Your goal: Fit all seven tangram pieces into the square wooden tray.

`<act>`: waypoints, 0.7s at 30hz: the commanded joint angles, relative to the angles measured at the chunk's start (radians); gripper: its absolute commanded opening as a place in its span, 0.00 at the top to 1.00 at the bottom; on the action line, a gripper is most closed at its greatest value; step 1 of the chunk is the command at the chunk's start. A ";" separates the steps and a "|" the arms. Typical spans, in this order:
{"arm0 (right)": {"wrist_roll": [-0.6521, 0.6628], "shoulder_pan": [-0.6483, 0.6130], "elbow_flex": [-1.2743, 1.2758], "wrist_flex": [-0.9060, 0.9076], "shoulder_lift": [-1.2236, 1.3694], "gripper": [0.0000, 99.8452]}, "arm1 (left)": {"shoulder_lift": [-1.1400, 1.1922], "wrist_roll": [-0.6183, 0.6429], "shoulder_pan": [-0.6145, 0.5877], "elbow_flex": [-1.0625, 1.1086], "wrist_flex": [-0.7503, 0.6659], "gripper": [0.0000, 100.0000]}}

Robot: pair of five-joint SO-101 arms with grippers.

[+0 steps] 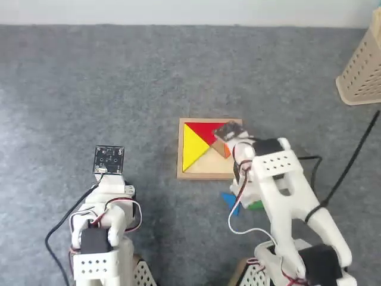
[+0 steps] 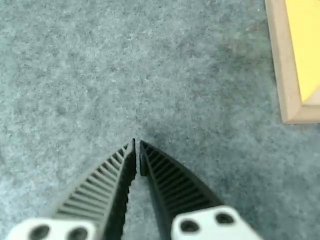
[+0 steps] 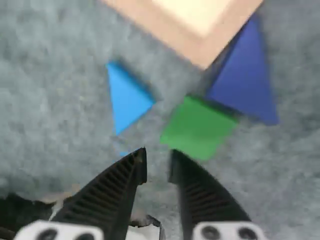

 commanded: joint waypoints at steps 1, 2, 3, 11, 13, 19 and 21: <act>0.023 0.045 0.009 -0.002 -0.041 0.84 | -0.017 0.009 -0.002 -0.012 0.005 0.99; 0.023 0.061 0.012 -0.012 -0.041 0.84 | -0.017 0.009 -0.002 -0.012 0.005 0.99; 0.023 0.074 0.014 -0.018 -0.039 0.84 | -0.017 0.009 -0.002 -0.012 0.005 0.99; 0.000 0.091 0.098 -0.133 -0.039 0.84 | -0.017 0.009 -0.002 -0.012 0.005 0.99; -0.075 0.091 0.110 -0.171 -0.039 0.83 | -0.017 0.009 -0.002 -0.012 0.005 0.99; -0.285 0.090 0.117 -0.236 -0.039 0.67 | -0.017 0.009 -0.002 -0.012 0.005 0.99; -0.331 0.090 0.117 -0.255 -0.039 0.67 | -0.017 0.009 -0.002 -0.012 0.005 0.99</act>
